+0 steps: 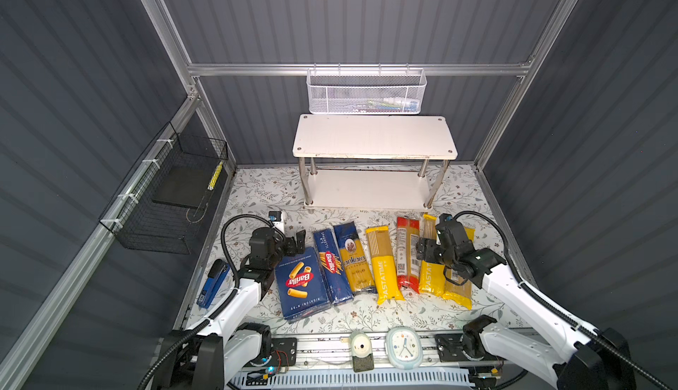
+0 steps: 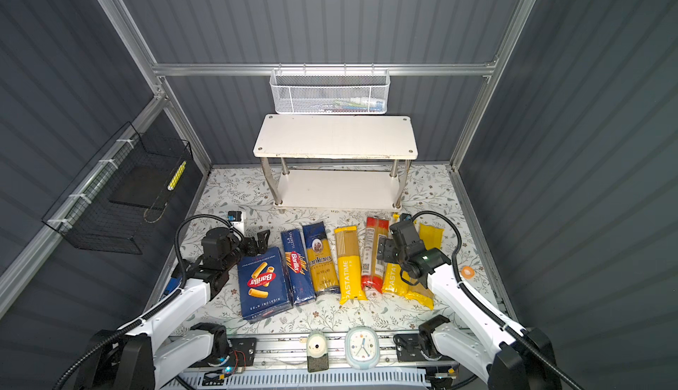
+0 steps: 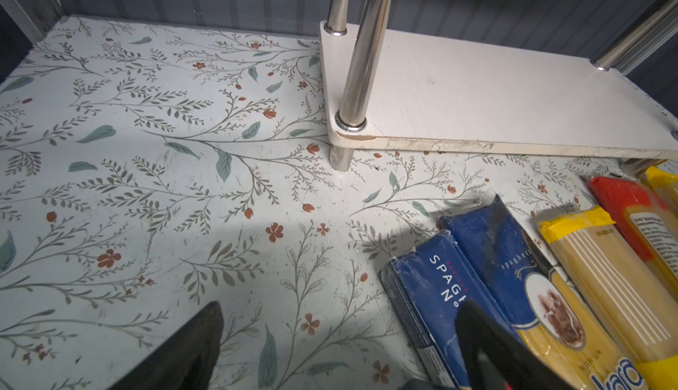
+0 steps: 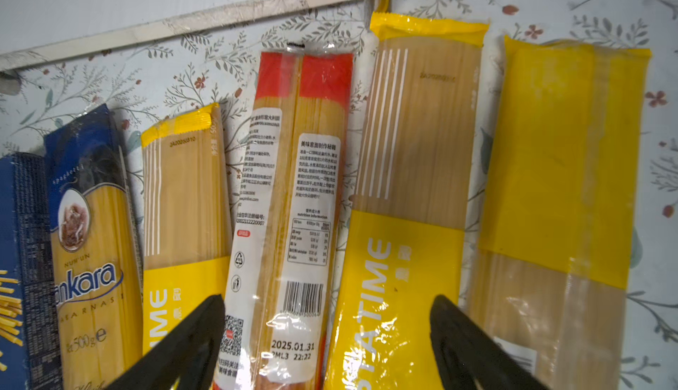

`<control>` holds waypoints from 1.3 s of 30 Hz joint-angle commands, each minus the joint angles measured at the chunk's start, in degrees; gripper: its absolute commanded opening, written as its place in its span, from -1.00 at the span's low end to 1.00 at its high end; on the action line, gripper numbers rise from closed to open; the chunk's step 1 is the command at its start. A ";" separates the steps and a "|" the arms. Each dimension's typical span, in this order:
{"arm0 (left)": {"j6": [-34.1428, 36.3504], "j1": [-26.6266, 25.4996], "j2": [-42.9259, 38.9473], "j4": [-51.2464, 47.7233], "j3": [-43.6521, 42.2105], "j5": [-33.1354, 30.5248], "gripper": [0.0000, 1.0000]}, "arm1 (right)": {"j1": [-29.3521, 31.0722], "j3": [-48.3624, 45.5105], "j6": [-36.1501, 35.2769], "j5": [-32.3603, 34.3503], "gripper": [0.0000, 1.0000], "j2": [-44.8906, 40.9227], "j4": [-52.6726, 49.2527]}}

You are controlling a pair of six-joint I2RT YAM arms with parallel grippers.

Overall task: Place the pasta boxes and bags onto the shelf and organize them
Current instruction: 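Lower the right gripper over the red-topped bag while the left arm lowers, then close the right gripper on the red-topped spaghetti bag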

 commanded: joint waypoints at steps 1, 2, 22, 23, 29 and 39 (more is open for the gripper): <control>0.97 0.04 -0.29 3.15 -0.65 1.64 0.99 | 1.87 0.98 1.89 0.42 0.75 2.99 0.24; 1.10 0.04 -0.23 3.21 -0.66 1.98 0.99 | 2.68 1.47 1.97 1.10 0.75 4.20 0.49; 1.56 0.04 0.66 3.07 -0.14 3.70 0.99 | 7.81 7.35 4.06 3.63 0.79 23.60 5.57; 1.55 0.03 0.76 3.11 -0.01 3.63 0.99 | 7.92 7.46 4.58 4.05 0.79 23.90 5.31; 1.59 0.04 0.53 3.12 -0.18 3.70 0.99 | 8.01 6.87 5.83 4.91 0.83 25.29 5.54; 1.86 0.04 1.75 2.64 0.76 4.14 0.99 | 8.10 6.30 7.67 4.54 0.83 27.50 8.08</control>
